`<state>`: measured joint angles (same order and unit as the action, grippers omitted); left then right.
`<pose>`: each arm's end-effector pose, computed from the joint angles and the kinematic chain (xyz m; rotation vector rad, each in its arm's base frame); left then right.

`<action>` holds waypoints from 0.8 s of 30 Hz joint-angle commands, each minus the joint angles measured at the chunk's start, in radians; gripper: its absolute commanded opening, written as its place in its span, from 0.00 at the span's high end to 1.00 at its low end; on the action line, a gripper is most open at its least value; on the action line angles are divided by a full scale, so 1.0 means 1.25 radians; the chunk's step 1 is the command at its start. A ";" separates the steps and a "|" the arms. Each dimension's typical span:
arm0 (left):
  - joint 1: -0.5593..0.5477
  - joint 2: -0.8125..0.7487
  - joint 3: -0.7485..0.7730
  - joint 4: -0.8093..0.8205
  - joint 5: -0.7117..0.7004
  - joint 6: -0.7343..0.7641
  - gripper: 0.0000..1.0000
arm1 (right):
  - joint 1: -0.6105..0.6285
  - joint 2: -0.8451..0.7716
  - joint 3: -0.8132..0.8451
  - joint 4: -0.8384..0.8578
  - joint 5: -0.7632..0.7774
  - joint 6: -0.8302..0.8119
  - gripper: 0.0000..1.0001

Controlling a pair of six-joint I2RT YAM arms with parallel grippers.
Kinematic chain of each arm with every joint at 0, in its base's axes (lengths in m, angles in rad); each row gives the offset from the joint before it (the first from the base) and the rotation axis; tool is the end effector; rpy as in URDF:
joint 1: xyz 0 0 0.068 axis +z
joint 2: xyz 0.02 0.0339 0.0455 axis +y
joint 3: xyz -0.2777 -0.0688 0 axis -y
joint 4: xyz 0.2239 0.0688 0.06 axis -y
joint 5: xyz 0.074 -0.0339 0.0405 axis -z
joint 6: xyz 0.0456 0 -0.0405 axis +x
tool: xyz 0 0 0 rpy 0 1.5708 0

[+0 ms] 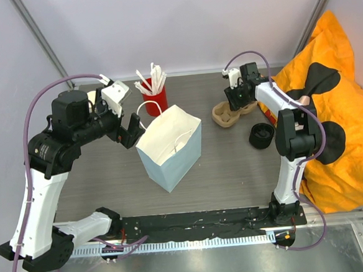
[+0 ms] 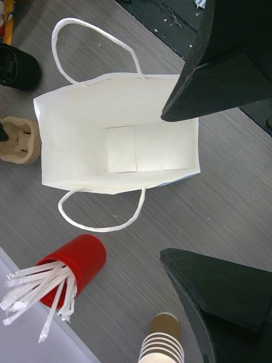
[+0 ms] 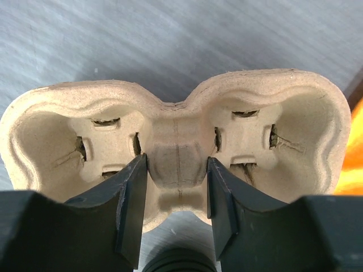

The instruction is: Pack the takeout coffee

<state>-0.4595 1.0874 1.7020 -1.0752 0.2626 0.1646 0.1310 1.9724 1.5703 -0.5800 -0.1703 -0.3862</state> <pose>0.1247 -0.0749 0.4850 0.7842 1.8876 -0.4517 0.4195 0.0631 0.2378 -0.7116 2.4338 0.1168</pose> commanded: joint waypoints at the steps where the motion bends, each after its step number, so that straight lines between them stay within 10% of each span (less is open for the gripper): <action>1: 0.004 -0.005 0.002 0.010 0.014 -0.002 0.00 | -0.003 -0.065 0.018 0.079 -0.012 0.026 0.53; 18: 0.007 -0.010 -0.007 0.012 0.014 -0.004 0.00 | -0.003 -0.008 0.057 0.015 -0.017 0.010 0.29; 24: 0.009 -0.011 -0.008 0.015 0.019 -0.005 0.00 | 0.001 0.011 0.041 0.028 -0.015 0.012 0.35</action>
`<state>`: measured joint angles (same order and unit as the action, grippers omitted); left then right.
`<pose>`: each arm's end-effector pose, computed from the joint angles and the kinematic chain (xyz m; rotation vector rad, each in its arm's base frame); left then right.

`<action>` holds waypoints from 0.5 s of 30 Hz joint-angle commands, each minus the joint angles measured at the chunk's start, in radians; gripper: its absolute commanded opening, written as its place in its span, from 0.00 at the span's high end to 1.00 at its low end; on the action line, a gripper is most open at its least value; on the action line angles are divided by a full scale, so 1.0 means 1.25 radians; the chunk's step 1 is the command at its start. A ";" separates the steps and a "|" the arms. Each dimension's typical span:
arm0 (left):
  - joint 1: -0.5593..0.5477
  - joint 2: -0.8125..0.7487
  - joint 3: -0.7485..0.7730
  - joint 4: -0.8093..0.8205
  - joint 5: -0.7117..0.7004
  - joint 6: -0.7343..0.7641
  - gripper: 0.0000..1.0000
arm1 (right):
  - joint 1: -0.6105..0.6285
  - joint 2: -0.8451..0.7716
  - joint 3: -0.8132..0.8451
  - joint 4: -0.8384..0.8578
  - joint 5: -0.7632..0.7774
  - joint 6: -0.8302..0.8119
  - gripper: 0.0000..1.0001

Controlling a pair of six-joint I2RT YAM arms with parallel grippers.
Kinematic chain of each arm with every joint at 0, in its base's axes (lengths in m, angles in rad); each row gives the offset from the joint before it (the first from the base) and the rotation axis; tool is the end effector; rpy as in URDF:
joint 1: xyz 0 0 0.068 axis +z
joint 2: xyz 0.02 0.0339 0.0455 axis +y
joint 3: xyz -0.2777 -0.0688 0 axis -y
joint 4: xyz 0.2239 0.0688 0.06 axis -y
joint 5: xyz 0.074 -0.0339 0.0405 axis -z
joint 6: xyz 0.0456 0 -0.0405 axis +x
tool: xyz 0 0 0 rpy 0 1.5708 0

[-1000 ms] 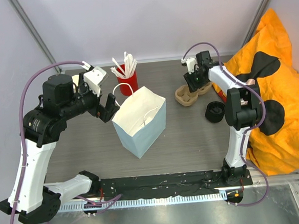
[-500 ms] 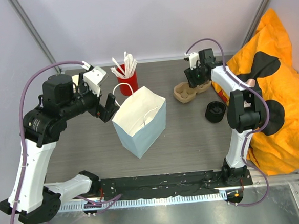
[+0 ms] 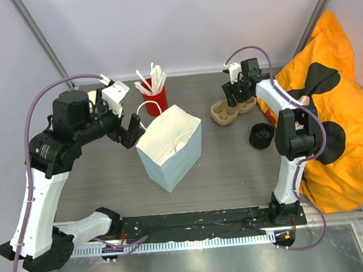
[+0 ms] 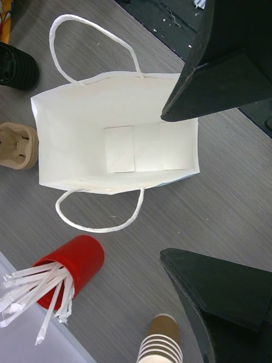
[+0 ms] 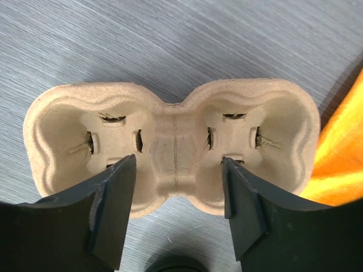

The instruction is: Pack the takeout coffee

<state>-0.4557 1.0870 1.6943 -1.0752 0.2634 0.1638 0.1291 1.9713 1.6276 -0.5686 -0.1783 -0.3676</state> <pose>0.1257 -0.0748 0.4831 0.7818 1.8962 -0.4508 0.4274 0.0636 0.2562 -0.6790 2.3713 0.1186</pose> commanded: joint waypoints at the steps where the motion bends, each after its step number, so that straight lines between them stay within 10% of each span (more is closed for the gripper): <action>1: 0.006 -0.012 -0.002 0.015 0.016 -0.005 0.00 | 0.003 0.013 -0.011 0.022 -0.012 -0.003 0.35; 15: 0.010 -0.012 -0.010 0.017 0.019 -0.005 0.00 | 0.008 0.021 -0.023 0.034 -0.002 -0.004 0.51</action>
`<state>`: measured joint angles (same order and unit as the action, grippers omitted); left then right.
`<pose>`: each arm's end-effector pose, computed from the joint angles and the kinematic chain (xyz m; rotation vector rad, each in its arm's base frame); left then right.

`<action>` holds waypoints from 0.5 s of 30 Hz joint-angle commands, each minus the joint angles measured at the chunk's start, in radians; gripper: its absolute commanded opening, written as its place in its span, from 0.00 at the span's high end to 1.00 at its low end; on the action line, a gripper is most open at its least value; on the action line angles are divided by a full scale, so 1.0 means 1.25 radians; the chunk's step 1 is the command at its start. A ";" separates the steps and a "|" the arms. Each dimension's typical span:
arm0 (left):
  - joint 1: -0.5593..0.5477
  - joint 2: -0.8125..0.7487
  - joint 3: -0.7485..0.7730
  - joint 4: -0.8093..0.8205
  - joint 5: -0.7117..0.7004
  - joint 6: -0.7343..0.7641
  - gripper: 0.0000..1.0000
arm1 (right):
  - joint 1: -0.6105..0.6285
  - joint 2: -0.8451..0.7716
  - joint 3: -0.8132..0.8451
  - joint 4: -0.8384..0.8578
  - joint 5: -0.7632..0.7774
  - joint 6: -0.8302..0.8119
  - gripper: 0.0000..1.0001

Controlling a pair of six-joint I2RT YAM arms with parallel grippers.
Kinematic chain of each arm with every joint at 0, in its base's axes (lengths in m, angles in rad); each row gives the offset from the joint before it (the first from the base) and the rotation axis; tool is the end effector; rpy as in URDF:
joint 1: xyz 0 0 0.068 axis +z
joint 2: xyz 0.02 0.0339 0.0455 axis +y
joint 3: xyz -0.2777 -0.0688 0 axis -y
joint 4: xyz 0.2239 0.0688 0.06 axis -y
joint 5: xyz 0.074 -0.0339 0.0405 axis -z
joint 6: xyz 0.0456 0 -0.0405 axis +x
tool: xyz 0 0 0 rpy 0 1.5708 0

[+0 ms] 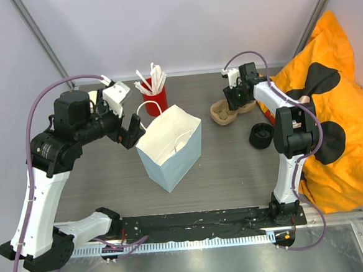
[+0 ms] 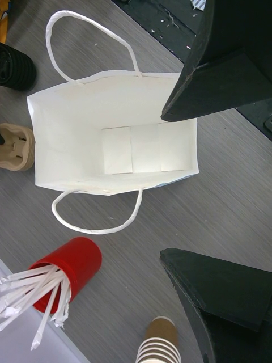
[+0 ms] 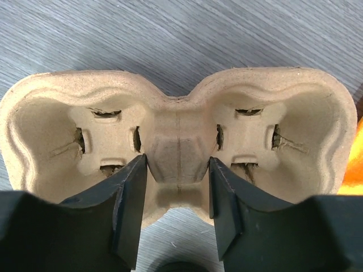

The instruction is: Pack the takeout coffee

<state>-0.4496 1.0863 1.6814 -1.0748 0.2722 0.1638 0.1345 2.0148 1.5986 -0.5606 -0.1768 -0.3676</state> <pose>0.1271 -0.0749 0.4800 0.7833 1.9076 -0.4562 0.4299 0.0663 0.2301 -0.6948 2.4328 0.1326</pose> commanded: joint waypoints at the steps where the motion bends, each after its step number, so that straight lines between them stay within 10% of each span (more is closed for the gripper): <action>1: 0.004 -0.012 -0.001 0.018 0.012 -0.006 0.00 | 0.004 -0.015 0.000 0.030 -0.003 -0.004 0.51; 15: 0.006 -0.012 -0.004 0.018 0.013 -0.006 0.00 | 0.004 -0.023 0.010 0.034 -0.006 -0.005 0.37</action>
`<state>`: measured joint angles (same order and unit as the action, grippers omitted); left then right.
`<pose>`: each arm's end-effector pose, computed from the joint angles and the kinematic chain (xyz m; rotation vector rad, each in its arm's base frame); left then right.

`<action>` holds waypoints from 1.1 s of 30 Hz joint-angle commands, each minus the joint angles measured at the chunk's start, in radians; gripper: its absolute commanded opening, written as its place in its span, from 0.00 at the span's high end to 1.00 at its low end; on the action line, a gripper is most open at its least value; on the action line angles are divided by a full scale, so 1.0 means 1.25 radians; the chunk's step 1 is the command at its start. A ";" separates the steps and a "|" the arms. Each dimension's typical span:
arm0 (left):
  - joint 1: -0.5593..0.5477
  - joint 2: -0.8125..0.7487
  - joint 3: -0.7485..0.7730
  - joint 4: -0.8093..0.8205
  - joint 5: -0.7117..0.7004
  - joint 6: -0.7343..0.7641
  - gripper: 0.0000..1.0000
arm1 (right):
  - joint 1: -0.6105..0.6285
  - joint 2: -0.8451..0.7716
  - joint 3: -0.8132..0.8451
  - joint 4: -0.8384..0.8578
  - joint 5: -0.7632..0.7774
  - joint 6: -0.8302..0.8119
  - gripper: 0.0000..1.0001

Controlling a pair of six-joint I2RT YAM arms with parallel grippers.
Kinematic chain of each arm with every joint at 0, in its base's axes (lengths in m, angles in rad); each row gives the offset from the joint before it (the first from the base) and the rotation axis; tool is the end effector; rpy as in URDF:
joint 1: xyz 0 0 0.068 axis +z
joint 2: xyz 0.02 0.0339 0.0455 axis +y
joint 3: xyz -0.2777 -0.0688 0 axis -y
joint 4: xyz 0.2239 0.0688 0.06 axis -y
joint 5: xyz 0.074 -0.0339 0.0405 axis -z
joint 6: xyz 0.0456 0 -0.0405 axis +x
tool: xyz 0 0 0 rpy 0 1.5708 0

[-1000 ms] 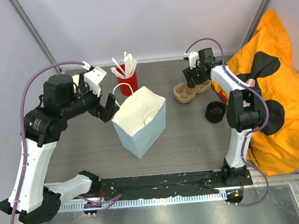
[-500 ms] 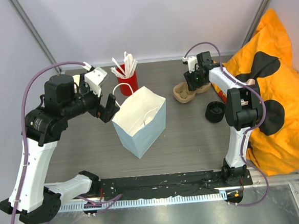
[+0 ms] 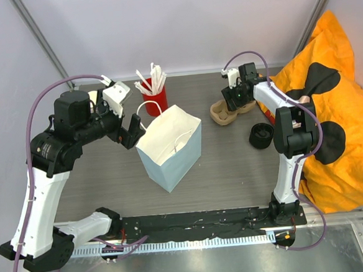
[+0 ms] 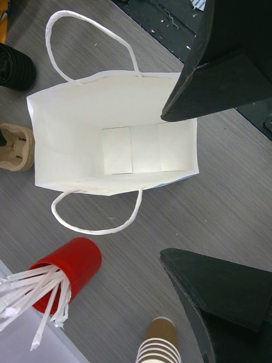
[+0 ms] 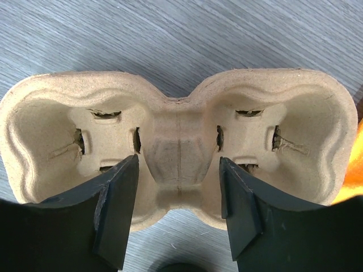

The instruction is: Pack the takeout coffee

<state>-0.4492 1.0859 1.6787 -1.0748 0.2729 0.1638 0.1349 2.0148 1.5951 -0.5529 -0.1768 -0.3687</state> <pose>0.1273 -0.0750 0.4794 0.7838 1.9099 -0.4567 0.4301 0.0665 0.2296 -0.6959 2.4282 0.1315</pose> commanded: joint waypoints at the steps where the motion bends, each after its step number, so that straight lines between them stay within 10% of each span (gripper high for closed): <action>1: 0.005 -0.012 -0.002 0.018 0.012 -0.006 0.00 | 0.004 -0.025 0.012 0.029 -0.006 -0.004 0.38; 33: 0.011 -0.006 0.003 0.020 0.022 -0.013 0.00 | 0.017 -0.052 0.000 0.053 0.004 -0.003 0.52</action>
<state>-0.4423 1.0863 1.6783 -1.0748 0.2817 0.1600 0.1490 2.0140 1.5944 -0.5266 -0.1768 -0.3679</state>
